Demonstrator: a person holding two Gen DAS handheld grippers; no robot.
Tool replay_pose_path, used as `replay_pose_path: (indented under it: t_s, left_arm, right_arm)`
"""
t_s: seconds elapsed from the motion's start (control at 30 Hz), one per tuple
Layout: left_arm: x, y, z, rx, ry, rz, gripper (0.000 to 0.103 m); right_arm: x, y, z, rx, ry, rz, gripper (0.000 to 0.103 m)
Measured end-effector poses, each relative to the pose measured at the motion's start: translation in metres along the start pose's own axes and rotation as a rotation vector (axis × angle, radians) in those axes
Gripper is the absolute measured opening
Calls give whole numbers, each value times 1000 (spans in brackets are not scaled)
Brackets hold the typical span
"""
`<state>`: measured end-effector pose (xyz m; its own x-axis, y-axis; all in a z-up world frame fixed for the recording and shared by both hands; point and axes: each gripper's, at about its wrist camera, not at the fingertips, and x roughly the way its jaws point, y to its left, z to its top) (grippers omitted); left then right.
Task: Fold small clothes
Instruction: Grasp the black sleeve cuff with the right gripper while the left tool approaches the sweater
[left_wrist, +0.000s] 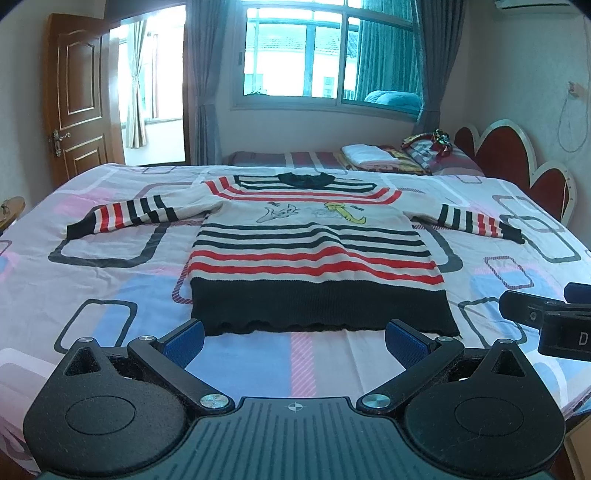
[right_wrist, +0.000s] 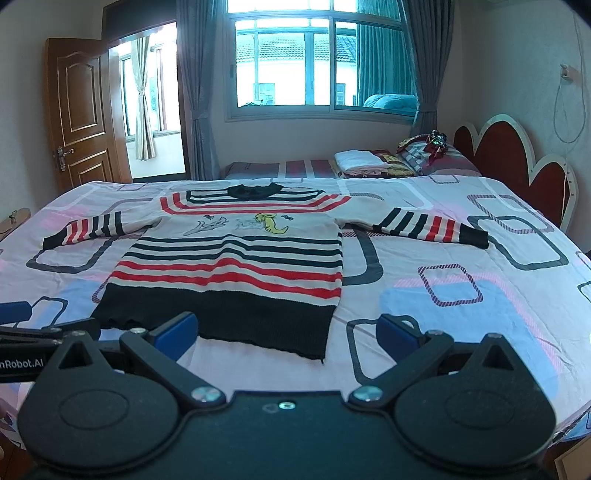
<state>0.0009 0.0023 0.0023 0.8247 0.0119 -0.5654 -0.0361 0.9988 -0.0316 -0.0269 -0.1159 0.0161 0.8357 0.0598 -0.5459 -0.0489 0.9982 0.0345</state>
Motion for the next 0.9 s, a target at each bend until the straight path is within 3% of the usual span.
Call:
replay_pose_path:
  t_s: [0.23, 0.47, 0.53, 0.67, 0.9]
  left_arm:
    - [5, 9, 0, -61, 5, -21, 103]
    - [36, 17, 8, -102, 53, -55, 103]
    - [51, 17, 15, -88, 77, -39, 103]
    - [87, 22, 41, -66, 51, -22, 103]
    - [199, 37, 104, -103, 77, -31, 103]
  right_arm:
    - [2, -1, -2, 12, 4, 10, 102]
    - [19, -20, -2, 56, 9, -12, 101]
    - [29, -30, 1, 85, 12, -14, 101]
    - [54, -56, 12, 176, -12, -24, 100]
    - [114, -109, 52, 277, -88, -138, 98]
